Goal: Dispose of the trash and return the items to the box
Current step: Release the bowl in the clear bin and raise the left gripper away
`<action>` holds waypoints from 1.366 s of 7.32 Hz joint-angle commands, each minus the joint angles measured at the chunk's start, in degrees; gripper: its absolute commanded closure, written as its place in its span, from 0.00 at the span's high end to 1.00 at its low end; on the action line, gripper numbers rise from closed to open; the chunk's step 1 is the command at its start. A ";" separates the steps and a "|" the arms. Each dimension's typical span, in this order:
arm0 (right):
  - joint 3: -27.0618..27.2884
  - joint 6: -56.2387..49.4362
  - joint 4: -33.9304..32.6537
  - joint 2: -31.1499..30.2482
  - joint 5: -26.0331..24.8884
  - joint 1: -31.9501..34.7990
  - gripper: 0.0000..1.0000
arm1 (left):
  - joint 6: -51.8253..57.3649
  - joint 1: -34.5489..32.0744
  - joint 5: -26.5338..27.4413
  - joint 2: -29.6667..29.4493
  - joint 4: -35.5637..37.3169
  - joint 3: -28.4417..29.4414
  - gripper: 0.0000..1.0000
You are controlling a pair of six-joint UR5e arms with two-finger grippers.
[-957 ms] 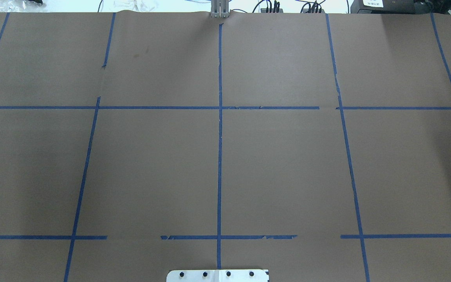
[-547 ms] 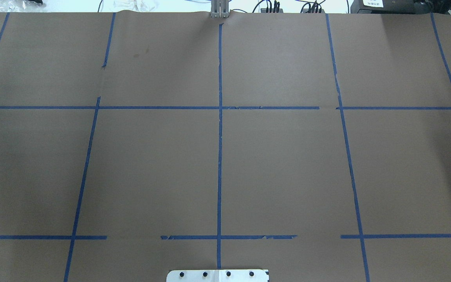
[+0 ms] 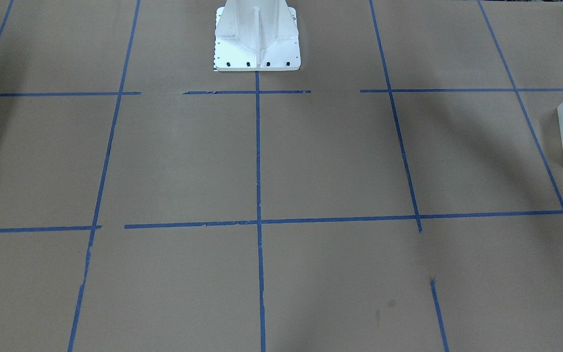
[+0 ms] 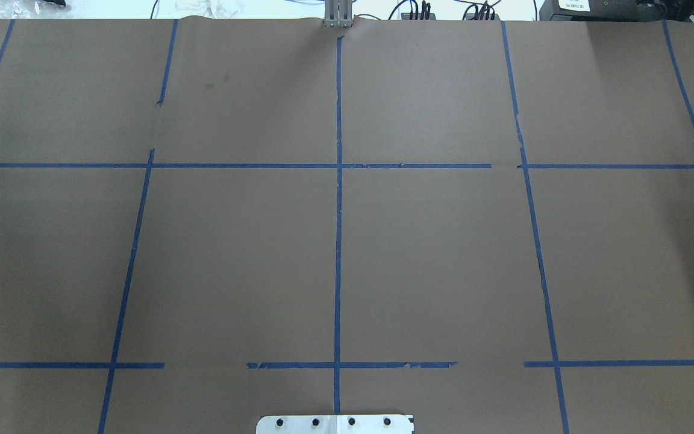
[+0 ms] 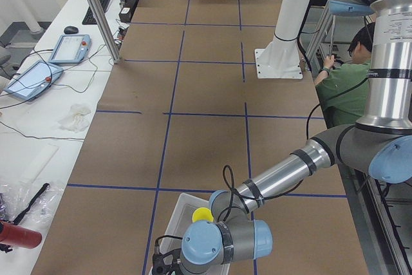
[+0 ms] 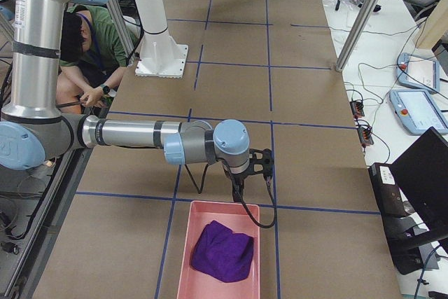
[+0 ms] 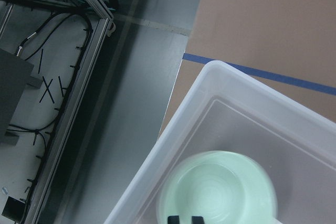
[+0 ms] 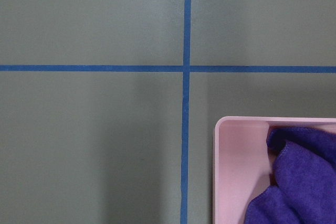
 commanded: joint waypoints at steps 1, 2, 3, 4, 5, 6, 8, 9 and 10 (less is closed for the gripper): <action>0.15 0.00 0.07 0.04 -0.09 0.00 1.00 | -1.84 -0.09 -0.28 0.16 0.19 -3.57 1.00; 0.15 0.00 0.07 -0.04 -0.09 0.00 1.00 | -2.72 0.00 -0.19 0.86 -0.16 -7.51 1.00; 0.15 0.00 0.07 -0.04 -0.09 0.00 1.00 | -2.72 0.00 -0.28 1.91 -0.16 -14.07 1.00; 0.15 0.00 0.07 -0.04 -0.09 0.00 1.00 | -2.20 0.00 -0.80 1.92 -0.42 -16.49 1.00; 0.15 0.00 0.07 -0.13 -0.09 0.00 1.00 | -2.28 0.17 -6.38 1.92 -4.17 -17.73 1.00; 0.15 0.00 0.07 -0.13 -0.18 0.00 1.00 | -2.63 1.48 -8.08 1.83 -7.60 -18.01 1.00; 0.15 -0.08 0.24 -0.31 -0.18 0.00 1.00 | -2.72 11.02 -7.93 1.92 -7.03 -24.31 1.00; 0.15 -0.08 0.24 -0.31 -0.18 0.00 1.00 | -2.38 13.94 -7.84 1.83 -0.58 -27.12 1.00; 0.15 -0.08 0.33 -0.31 -0.18 0.00 1.00 | -2.20 15.71 -7.84 1.83 9.40 -32.54 1.00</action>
